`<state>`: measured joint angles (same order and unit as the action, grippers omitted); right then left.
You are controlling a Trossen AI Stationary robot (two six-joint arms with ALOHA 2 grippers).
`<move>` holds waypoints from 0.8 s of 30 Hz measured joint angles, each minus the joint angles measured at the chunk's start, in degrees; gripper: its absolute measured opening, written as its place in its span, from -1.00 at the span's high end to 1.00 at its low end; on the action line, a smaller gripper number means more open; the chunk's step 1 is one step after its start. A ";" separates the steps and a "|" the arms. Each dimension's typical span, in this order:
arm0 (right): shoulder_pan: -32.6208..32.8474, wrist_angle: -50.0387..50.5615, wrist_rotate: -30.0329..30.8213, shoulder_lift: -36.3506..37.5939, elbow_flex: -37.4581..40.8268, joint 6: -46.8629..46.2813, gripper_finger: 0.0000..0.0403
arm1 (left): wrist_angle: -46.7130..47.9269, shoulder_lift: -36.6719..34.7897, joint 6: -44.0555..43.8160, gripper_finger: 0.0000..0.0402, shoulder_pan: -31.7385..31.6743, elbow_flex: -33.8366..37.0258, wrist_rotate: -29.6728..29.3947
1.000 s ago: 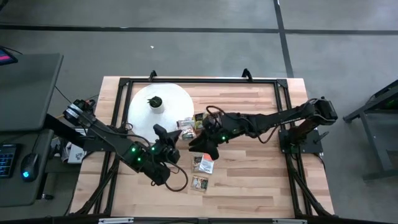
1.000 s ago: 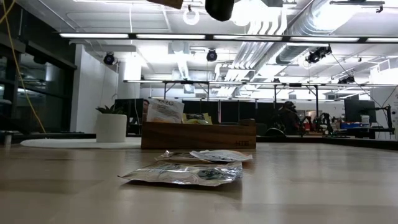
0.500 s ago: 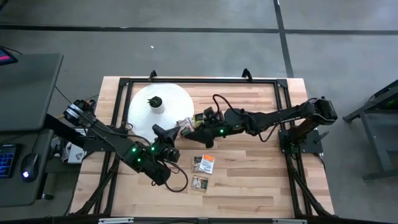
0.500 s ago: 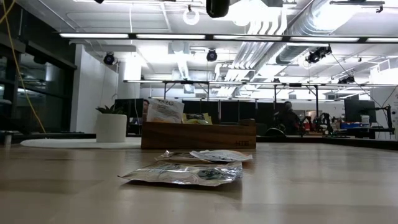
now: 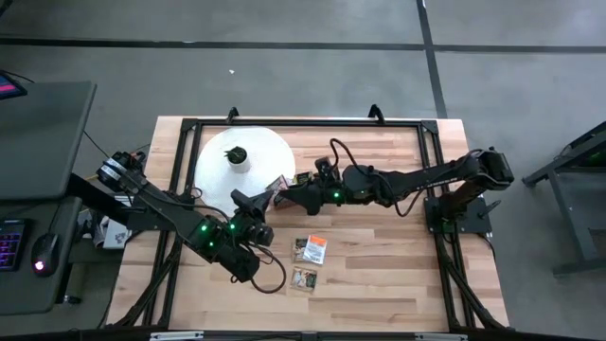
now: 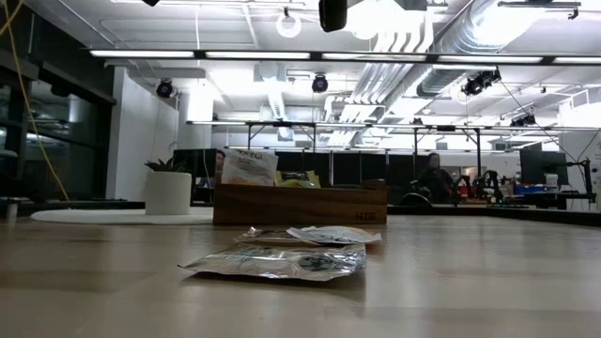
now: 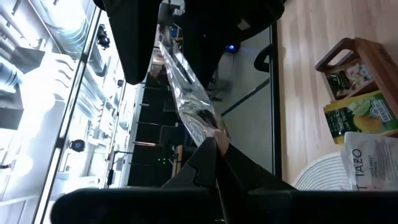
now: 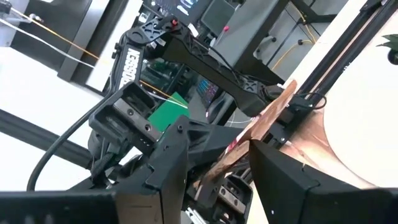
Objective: Pick & Place Tea
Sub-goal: Put the brown tea bag into the right section of the wooden organizer
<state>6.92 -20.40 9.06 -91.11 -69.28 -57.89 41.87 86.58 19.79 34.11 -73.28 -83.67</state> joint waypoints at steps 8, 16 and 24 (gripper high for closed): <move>0.25 2.19 0.30 0.00 0.00 -0.15 0.17 | -0.15 -0.02 -0.09 1.00 -1.09 0.00 0.58; 1.82 2.36 2.28 0.00 0.00 -0.13 0.17 | -0.28 -0.05 -0.11 1.00 -2.38 0.00 1.84; 3.60 3.82 8.54 0.00 0.00 0.31 0.17 | -0.28 -0.06 -0.11 1.00 -3.56 0.00 1.96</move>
<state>10.51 -16.59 17.60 -91.11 -69.28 -57.58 41.58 86.52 19.68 30.54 -73.28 -81.71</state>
